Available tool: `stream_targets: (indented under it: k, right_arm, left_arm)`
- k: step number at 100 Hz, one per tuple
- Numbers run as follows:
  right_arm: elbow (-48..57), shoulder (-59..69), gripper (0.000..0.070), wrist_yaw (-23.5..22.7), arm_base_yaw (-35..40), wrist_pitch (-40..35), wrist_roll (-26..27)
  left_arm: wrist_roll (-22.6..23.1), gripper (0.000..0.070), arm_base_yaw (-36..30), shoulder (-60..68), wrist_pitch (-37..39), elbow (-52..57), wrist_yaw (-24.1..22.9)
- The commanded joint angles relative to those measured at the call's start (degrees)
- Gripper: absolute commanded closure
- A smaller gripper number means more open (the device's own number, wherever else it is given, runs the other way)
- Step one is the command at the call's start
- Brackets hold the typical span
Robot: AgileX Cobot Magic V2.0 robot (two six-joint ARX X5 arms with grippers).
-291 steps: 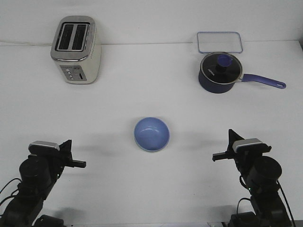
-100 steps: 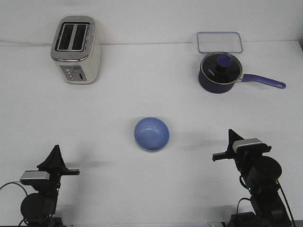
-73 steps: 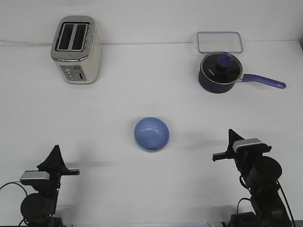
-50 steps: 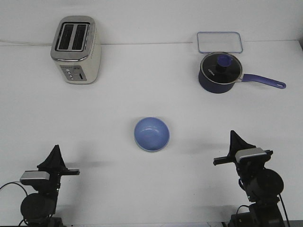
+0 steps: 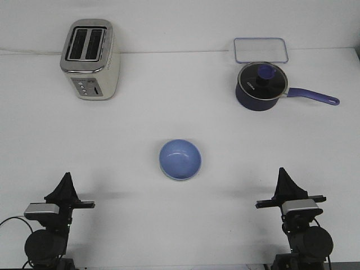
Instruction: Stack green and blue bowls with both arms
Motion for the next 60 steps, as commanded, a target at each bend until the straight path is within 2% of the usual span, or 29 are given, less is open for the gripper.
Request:
stream_targets:
  k: [1, 60]
  right_arm:
    - [-0.6, -0.1, 0.0700, 0.0, -0.3, 0.7, 0.8]
    - [-5.9, -0.2, 0.0700, 0.0, -1.0, 3.7, 0.8]
  left_arm:
    - [-0.1, 0.0688, 0.0, -0.1, 0.7, -1.1, 0.0]
    - [-0.1, 0.0688, 0.0, -0.1, 0.6, -1.1, 0.0]
